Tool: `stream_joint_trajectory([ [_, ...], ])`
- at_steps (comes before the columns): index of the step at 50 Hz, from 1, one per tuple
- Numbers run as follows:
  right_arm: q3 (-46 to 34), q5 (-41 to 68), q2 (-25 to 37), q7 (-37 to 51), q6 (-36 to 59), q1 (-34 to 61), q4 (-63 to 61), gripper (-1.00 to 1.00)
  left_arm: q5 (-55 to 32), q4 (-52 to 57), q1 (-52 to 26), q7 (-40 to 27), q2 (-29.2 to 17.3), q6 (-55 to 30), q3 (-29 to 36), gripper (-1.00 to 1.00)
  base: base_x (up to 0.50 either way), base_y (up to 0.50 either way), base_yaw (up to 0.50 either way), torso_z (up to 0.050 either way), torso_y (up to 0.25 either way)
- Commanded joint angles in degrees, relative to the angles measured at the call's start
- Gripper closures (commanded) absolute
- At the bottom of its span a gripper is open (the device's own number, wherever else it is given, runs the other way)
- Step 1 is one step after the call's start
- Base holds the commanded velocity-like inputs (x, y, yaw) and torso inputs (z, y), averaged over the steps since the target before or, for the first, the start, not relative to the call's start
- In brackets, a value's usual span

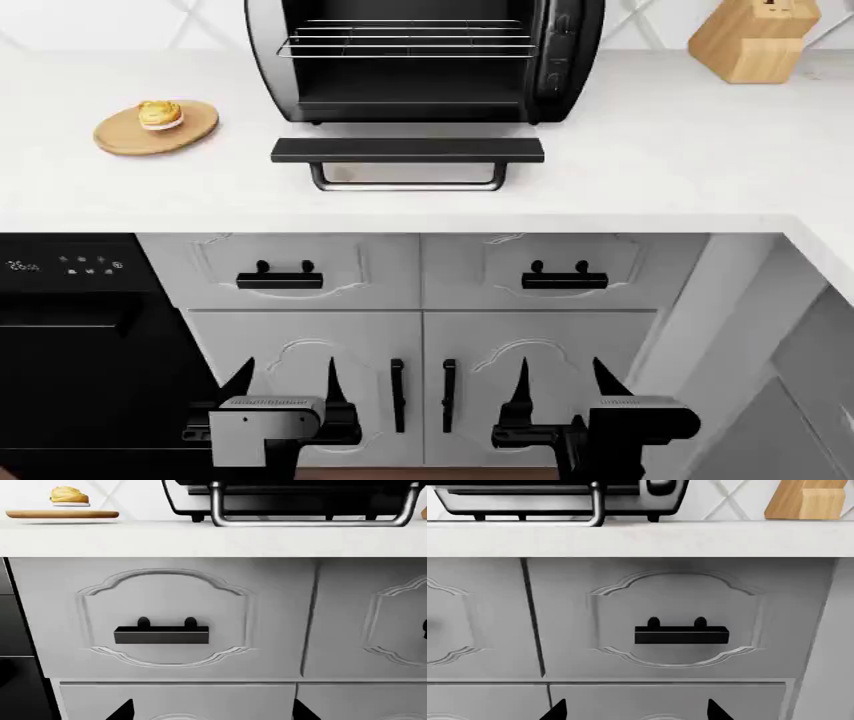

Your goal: Place the scone on the rack of the toaster oven.

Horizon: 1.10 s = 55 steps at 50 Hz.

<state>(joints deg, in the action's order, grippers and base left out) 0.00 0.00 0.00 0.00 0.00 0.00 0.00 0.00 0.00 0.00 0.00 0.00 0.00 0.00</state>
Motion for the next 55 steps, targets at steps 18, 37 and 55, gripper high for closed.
stream_joint_trajectory([
  [18,-4.24,1.46,3.37,4.2,0.28,0.13,-0.23,-1.0,-4.51,1.36,0.5,-3.0,-3.38,-0.52,4.2,-1.0,0.0,0.02,0.0,0.0,0.0],
  [37,-6.11,2.41,4.92,5.7,-0.6,0.25,0.01,-1.0,-5.04,0.55,0.16,-4.6,-5.01,0.65,6.1,-1.0,0.14,0.36,0.0,0.0,0.0],
  [55,-7.34,2.84,5.89,7.48,-2.1,0.27,0.39,-1.0,-5.82,0.37,-0.04,-5.89,-6.24,1.02,7.54,-1.0,0.23,0.47,0.0,0.0,0.0],
])
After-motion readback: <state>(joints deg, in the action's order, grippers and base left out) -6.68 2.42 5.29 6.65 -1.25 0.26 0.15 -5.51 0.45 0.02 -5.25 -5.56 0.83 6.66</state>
